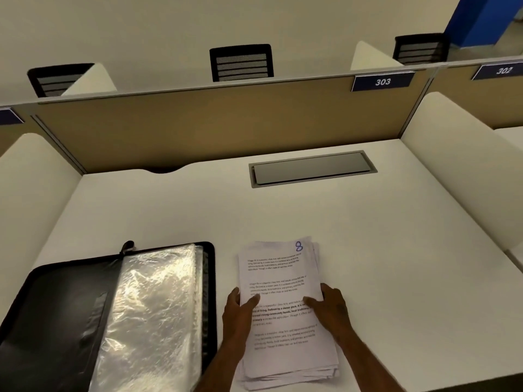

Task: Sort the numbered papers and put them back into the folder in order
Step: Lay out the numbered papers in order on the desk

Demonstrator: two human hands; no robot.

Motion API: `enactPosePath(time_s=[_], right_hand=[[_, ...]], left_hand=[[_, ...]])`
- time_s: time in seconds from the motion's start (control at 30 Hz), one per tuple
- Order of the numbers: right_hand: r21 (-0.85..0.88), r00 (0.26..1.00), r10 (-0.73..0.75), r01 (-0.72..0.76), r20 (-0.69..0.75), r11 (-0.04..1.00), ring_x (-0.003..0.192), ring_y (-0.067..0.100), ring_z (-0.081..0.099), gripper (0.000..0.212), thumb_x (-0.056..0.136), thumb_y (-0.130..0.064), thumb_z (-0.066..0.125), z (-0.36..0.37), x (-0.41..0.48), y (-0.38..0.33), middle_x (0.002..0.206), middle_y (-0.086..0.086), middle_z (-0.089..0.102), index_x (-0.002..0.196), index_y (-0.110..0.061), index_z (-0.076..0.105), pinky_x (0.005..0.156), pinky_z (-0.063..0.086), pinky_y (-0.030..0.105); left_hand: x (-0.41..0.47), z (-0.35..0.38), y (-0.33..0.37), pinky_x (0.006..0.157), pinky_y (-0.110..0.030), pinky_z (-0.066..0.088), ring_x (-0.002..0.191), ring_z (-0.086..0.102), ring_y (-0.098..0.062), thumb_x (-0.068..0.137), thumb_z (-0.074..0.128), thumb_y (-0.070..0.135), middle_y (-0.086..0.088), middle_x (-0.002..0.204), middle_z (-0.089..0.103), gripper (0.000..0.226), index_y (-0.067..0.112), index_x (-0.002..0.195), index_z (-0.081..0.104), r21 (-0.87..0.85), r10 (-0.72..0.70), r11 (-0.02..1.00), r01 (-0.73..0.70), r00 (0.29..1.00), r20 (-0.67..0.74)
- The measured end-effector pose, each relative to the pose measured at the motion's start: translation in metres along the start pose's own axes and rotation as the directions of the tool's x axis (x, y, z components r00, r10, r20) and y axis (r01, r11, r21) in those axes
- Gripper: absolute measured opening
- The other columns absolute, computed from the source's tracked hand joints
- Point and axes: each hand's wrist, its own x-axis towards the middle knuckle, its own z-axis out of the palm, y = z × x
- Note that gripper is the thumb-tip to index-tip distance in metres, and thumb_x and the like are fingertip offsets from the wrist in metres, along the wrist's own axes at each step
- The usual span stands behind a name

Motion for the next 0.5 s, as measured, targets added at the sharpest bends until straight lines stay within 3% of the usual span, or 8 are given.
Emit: enactPosePath(time_s=[0.1, 0.2, 0.3, 0.4, 0.5], right_hand=[[0.039, 1.0, 0.008, -0.008, 0.015, 0.999, 0.12, 0.024, 0.051, 0.067, 0.088, -0.032, 0.068, 0.004, 0.003, -0.004, 0.139, 0.009, 0.046, 0.145, -0.016, 0.037, 0.1, 0.046, 0.034], [0.109, 0.998, 0.027, -0.033, 0.06, 0.993, 0.118, 0.023, 0.055, 0.069, 0.087, -0.029, 0.071, 0.003, 0.009, -0.003, 0.139, 0.007, 0.052, 0.145, -0.013, 0.039, 0.097, 0.05, 0.035], [0.291, 0.997, -0.009, -0.013, 0.075, 0.957, 0.096, 0.015, 0.066, 0.047, 0.086, -0.018, 0.073, -0.009, 0.011, -0.008, 0.112, 0.002, 0.068, 0.129, -0.009, 0.058, 0.068, 0.053, 0.017], [0.434, 0.995, -0.034, -0.011, 0.097, 0.901, 0.09, 0.017, 0.07, 0.039, 0.083, -0.013, 0.075, -0.026, 0.016, -0.012, 0.103, 0.001, 0.072, 0.12, -0.01, 0.064, 0.064, 0.054, 0.018], [0.508, 0.983, -0.042, -0.055, 0.177, 0.859, 0.094, 0.025, 0.072, 0.04, 0.082, -0.015, 0.075, -0.039, 0.026, -0.011, 0.106, 0.008, 0.073, 0.12, -0.009, 0.064, 0.077, 0.059, 0.038]], left_hand=[[0.007, 0.001, -0.002, 0.087, -0.047, 0.058, 0.094, 0.071, -0.024, 0.09, 0.068, 0.011, -0.002, 0.111, 0.071, 0.042, 0.017, 0.13, 0.057, -0.023, -0.013, 1.0, 0.015, 0.998, 0.061], [0.004, 0.005, 0.005, 0.08, -0.044, 0.06, 0.091, 0.072, -0.026, 0.092, 0.063, 0.004, -0.006, 0.107, 0.073, 0.03, 0.019, 0.118, 0.06, -0.108, -0.012, 0.994, 0.028, 0.989, 0.145], [0.0, 0.004, 0.017, 0.069, -0.035, 0.06, 0.092, 0.072, -0.027, 0.092, 0.062, 0.005, -0.011, 0.109, 0.072, 0.029, 0.018, 0.118, 0.058, -0.283, -0.024, 0.955, 0.093, 0.971, 0.237], [0.006, -0.008, 0.013, 0.076, -0.038, 0.057, 0.101, 0.067, -0.03, 0.092, 0.058, -0.001, -0.014, 0.115, 0.069, 0.041, 0.024, 0.124, 0.052, -0.283, -0.039, 0.953, 0.104, 0.974, 0.225], [0.01, -0.013, 0.009, 0.09, -0.045, 0.055, 0.108, 0.065, -0.032, 0.093, 0.057, -0.004, -0.014, 0.119, 0.067, 0.048, 0.027, 0.129, 0.05, -0.169, -0.04, 0.983, 0.077, 0.976, 0.213]])
